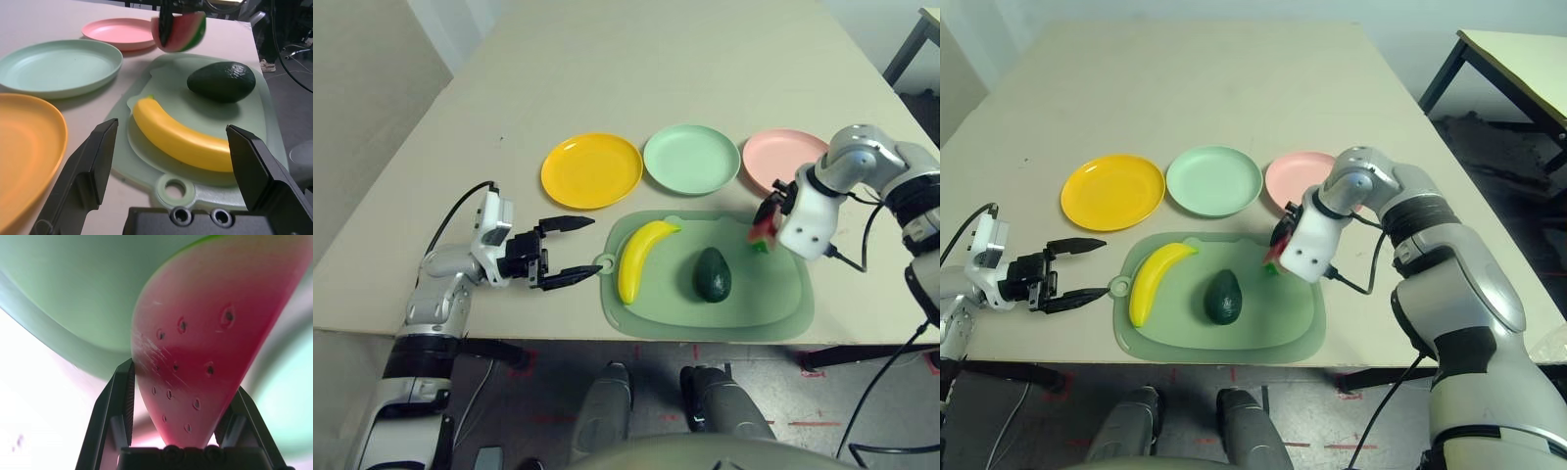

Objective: Place the fruits into color-matched plates.

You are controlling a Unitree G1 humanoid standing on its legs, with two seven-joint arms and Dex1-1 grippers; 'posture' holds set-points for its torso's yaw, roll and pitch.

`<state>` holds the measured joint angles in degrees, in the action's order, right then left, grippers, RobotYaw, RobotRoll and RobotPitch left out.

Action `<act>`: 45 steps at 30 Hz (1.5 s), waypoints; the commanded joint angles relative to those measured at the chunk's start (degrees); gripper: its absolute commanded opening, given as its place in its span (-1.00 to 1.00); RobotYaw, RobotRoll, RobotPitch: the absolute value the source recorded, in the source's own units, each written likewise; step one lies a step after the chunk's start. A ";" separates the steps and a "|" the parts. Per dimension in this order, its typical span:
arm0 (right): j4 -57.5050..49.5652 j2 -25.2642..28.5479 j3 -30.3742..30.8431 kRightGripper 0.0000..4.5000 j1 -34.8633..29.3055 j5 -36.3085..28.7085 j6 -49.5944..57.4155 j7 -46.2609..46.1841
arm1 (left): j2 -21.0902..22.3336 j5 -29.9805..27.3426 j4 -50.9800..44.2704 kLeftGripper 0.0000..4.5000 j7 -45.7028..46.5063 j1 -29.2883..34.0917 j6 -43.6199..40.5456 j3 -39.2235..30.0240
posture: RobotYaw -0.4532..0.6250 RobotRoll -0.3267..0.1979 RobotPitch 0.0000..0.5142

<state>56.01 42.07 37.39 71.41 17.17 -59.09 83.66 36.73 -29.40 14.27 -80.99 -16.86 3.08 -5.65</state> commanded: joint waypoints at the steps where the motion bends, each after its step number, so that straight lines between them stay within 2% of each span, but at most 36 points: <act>1: 1.94 0.65 -2.40 -0.04 2.34 0.78 2.58 -1.02 | -0.89 -0.68 -0.35 1.00 1.29 -0.76 -1.83 -0.37 | 0.06 0.25 -0.42; 4: 5.70 1.18 -2.22 -0.04 4.74 6.19 5.14 -6.63 | -1.91 -1.85 -2.33 1.00 5.16 -3.14 -5.15 -1.24 | 0.04 0.25 -0.43; 8: 12.08 1.43 2.81 -0.04 8.92 20.27 13.15 -23.38 | -2.05 0.00 -2.45 1.00 11.05 -7.40 -7.43 -1.19 | 0.05 0.25 -0.45; 11: 15.26 0.96 6.02 -0.04 9.56 26.76 14.58 -30.97 | -2.25 0.73 -3.49 1.00 14.31 -8.66 -9.21 -0.65 | 0.07 0.25 -0.45; 16: 18.96 -0.81 8.42 -0.04 8.48 32.10 16.66 -39.49 | -2.95 0.58 -7.81 1.00 17.88 -9.27 -12.85 0.26 | 0.11 0.25 -0.45; 23: 21.17 -2.66 8.42 -0.04 6.32 34.20 19.39 -43.44 | -2.68 1.96 -9.68 1.00 18.07 -7.84 -13.63 1.82 | 0.13 0.25 -0.44; 29: 21.35 -2.59 7.79 0.89 6.07 34.03 18.98 -43.57 | -2.48 2.36 -8.93 1.00 17.57 -7.95 -13.28 1.66 | 0.12 0.25 -0.44; 30: 21.29 -2.47 7.56 0.99 6.06 33.73 18.55 -43.09 | -2.42 2.42 -8.64 1.00 17.36 -8.04 -13.15 1.62 | 0.12 0.25 -0.45; 36: 20.28 -0.79 6.25 0.99 8.00 32.00 13.02 -36.42 | -1.70 2.63 -6.97 1.00 14.27 -8.78 -12.26 1.93 | 0.07 0.25 -0.45; 40: 18.68 -0.13 3.22 0.99 10.92 27.71 7.31 -26.07 | 0.68 3.70 -4.18 1.00 8.58 -9.02 -9.85 2.61 | 0.05 0.25 -0.45; 42: 17.63 -0.72 -0.41 0.99 11.59 21.37 5.78 -15.32 | 2.10 3.67 -2.54 1.00 4.87 -9.16 -8.56 2.80 | 0.04 0.25 -0.44; 45: 10.29 -2.84 -6.79 0.99 8.47 5.09 13.62 5.03 | 3.67 2.37 -1.58 1.00 -1.78 -8.85 -6.54 3.08 | 0.02 0.25 -0.43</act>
<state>70.42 40.17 32.95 81.55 30.52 -49.24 79.58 39.74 -26.75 12.13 -79.15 -25.95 -5.08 -3.54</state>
